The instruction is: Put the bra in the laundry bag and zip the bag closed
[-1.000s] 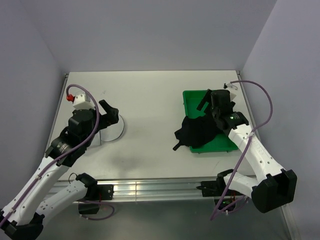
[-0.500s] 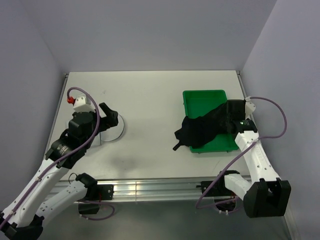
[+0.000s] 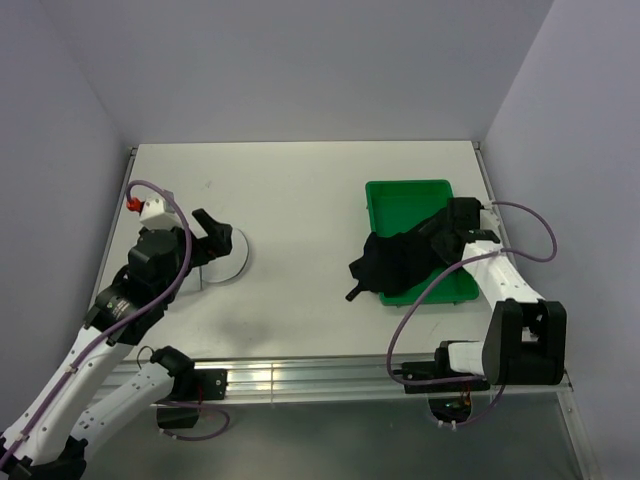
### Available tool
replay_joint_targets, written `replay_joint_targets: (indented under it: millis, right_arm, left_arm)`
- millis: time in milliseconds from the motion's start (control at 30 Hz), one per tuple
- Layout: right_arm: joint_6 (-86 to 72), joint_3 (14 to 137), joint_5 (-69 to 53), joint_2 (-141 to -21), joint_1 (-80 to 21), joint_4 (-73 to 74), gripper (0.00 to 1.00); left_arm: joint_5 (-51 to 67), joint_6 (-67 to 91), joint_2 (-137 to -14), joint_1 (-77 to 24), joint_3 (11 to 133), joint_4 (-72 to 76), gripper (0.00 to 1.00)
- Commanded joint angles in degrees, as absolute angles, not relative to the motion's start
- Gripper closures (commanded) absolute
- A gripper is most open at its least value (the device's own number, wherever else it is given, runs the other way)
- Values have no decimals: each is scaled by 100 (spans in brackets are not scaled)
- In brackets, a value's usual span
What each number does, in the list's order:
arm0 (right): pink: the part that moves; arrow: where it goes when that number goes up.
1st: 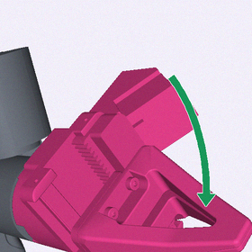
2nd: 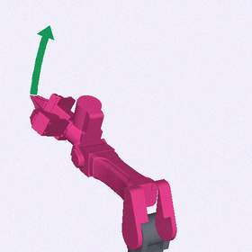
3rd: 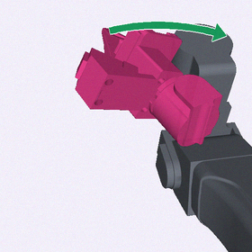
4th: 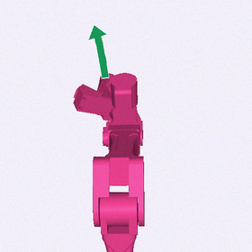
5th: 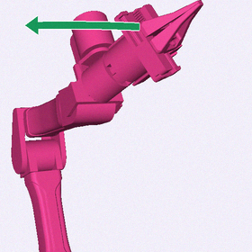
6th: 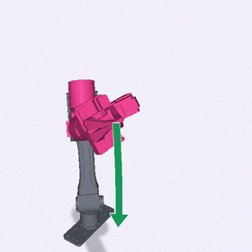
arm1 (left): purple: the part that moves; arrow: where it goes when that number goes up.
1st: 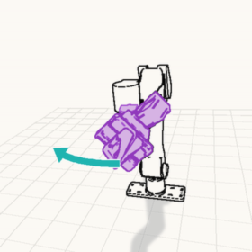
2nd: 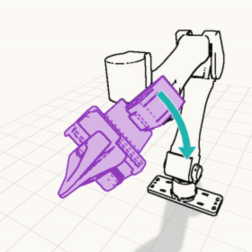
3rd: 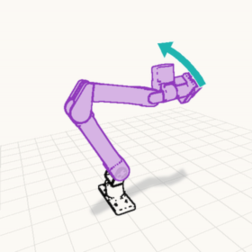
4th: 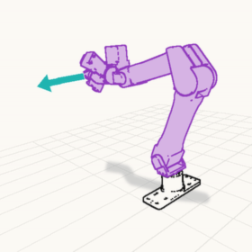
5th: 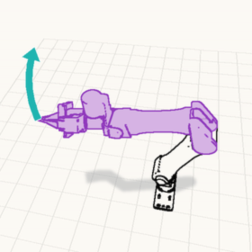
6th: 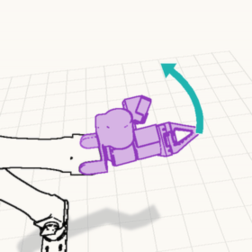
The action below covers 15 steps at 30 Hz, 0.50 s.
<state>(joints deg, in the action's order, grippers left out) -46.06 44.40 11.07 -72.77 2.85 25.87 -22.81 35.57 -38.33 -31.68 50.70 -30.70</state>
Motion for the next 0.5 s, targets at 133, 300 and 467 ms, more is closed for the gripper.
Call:
replay_joint_targets:
  millis: [133,300,467]
  right_arm:
    - [-5036,4201,1336,-7418,325,1732,0]
    - [-5168,3947,1415,-7532,325,1381,0]
    - [-5238,3753,1415,-7672,325,871,0]
  left_arm:
    - [-2162,3428,-3735,-3120,5019,-2857,1]
    - [-2127,3410,-3753,-3111,5019,-2848,1]
    - [-2092,3393,-3770,-3094,5001,-2830,1]
